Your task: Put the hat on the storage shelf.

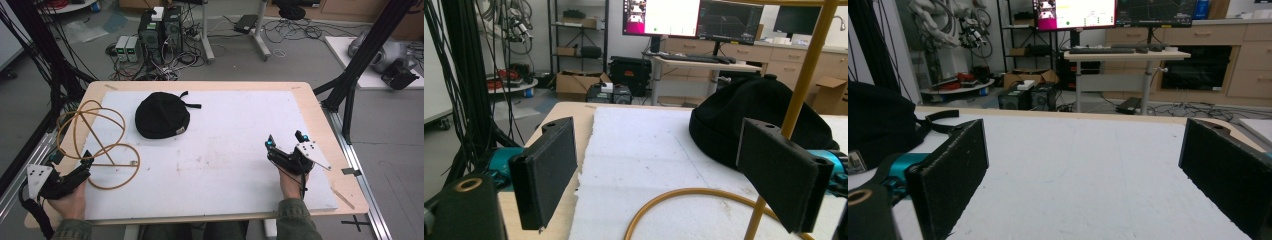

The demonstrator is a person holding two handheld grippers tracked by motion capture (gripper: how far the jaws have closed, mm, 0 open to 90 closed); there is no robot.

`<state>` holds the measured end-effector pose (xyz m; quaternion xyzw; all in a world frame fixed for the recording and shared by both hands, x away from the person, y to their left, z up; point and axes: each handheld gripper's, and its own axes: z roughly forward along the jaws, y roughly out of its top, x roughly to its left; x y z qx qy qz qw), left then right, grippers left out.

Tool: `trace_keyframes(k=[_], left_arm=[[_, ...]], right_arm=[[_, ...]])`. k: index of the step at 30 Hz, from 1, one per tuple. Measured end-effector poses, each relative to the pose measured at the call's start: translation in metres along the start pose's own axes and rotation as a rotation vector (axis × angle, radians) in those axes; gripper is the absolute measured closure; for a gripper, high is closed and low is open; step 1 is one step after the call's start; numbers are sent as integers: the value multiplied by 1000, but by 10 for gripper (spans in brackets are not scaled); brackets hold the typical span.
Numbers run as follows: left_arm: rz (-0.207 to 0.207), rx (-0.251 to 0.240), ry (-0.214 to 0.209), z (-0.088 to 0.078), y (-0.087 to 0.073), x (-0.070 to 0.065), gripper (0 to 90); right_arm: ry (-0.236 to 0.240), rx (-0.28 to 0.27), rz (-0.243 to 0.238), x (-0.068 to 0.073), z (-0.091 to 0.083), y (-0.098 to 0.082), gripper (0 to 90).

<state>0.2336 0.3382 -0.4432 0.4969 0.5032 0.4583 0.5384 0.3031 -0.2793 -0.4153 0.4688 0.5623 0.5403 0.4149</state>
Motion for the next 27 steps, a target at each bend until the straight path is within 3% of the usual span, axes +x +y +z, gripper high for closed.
trace_keyframes(k=[4, 13, 27], left_arm=[[2, 4, -4, 0, 0, -1, 168], [-1, -3, -9, 0, 1, -3, 169], [-7, -7, -7, 0, 1, -1, 170]], right_arm=[[19, 14, 9, 5, 9, 4, 45], [82, 76, -86, 26, 35, 19, 45], [149, 138, -125, 60, 70, 34, 45]])
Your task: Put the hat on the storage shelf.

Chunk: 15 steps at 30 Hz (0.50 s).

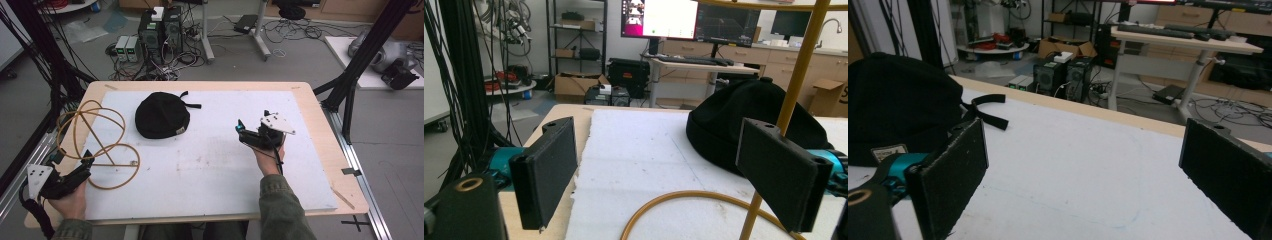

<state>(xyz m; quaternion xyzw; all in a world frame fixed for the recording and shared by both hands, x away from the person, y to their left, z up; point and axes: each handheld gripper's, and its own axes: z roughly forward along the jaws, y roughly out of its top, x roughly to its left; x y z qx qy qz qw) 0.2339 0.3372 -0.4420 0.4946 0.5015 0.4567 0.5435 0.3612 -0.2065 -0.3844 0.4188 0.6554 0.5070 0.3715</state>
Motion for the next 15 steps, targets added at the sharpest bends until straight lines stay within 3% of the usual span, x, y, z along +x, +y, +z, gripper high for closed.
trace_keyframes(k=[6, 15], left_arm=[[-7, -4, -8, 0, 1, 0, 172], [3, -1, -20, -2, 1, -2, 172]], right_arm=[[34, 32, -40, 16, 20, 7, 45], [93, 98, -48, 34, 50, 13, 44]])
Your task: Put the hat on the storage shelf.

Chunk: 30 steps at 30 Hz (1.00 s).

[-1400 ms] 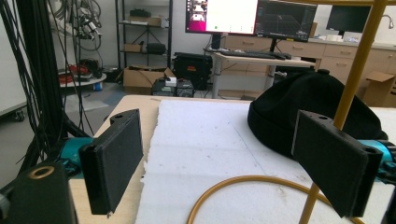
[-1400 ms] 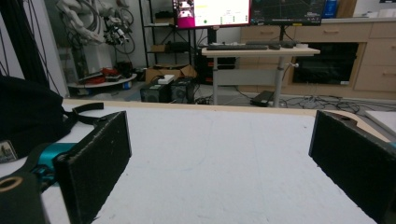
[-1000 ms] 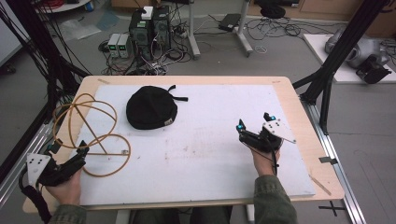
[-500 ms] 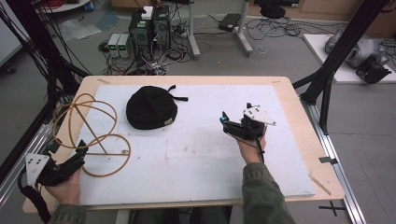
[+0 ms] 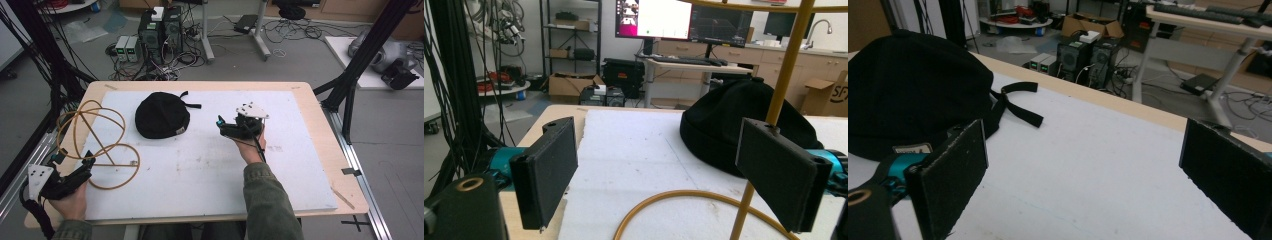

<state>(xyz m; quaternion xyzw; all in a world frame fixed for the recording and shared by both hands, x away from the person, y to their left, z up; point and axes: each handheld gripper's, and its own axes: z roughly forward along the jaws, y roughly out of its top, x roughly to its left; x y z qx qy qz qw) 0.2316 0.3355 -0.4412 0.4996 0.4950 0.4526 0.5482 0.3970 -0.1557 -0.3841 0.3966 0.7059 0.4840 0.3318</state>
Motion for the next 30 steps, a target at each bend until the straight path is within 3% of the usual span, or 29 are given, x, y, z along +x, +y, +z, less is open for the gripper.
trace_keyframes(k=[8, 19, 25, 30], left_arm=[[-2, -2, 11, -2, 0, 3, 172], [-4, 0, 16, -2, 0, 6, 172], [-7, -2, 13, -3, 1, 5, 173], [-6, -3, 7, -2, 1, 3, 173]], right_arm=[[37, 35, -5, 11, 20, 5, 44], [43, 58, -29, 27, 49, 19, 44], [84, 63, -50, 39, 60, 28, 45], [117, 109, -54, 46, 73, 32, 44]])
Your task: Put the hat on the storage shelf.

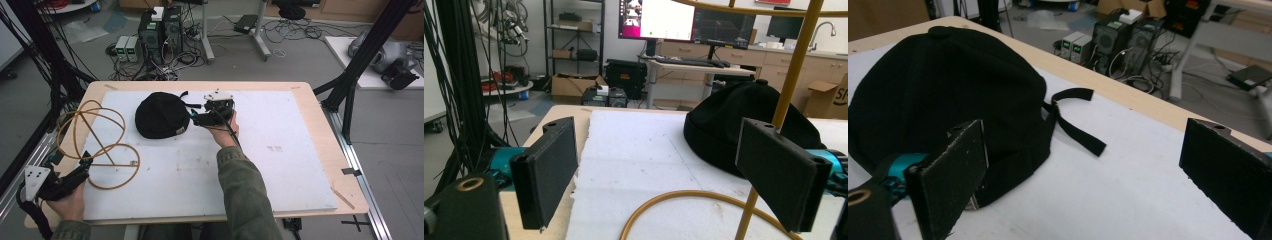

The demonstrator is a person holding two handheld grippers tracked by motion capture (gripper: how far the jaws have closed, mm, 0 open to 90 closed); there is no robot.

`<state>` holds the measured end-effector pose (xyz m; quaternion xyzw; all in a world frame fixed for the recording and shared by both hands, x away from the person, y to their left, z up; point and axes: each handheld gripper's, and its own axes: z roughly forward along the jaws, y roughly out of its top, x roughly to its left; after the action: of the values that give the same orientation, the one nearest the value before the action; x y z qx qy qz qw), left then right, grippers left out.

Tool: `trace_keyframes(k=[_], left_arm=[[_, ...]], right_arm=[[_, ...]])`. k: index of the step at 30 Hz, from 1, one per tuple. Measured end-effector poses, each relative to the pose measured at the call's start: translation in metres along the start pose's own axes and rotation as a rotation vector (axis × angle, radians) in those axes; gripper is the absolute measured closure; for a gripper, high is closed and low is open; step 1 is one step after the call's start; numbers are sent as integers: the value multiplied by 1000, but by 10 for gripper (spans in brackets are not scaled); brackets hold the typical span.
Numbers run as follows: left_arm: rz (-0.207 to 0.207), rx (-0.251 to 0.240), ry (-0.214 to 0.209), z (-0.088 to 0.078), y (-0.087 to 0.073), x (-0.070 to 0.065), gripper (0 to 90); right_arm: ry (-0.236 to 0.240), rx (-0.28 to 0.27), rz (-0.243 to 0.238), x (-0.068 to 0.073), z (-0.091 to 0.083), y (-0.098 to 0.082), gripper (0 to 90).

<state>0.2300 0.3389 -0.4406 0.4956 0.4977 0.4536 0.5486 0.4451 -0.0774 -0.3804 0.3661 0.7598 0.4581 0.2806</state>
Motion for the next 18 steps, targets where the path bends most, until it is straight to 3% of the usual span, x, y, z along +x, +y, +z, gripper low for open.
trace_keyframes(k=[9, 18], left_arm=[[2, 2, -9, 1, 0, 0, 174], [-5, 1, -10, 0, 0, 1, 174]], right_arm=[[40, 40, -41, 20, 23, 14, 44], [103, 93, -97, 54, 52, 24, 44]])
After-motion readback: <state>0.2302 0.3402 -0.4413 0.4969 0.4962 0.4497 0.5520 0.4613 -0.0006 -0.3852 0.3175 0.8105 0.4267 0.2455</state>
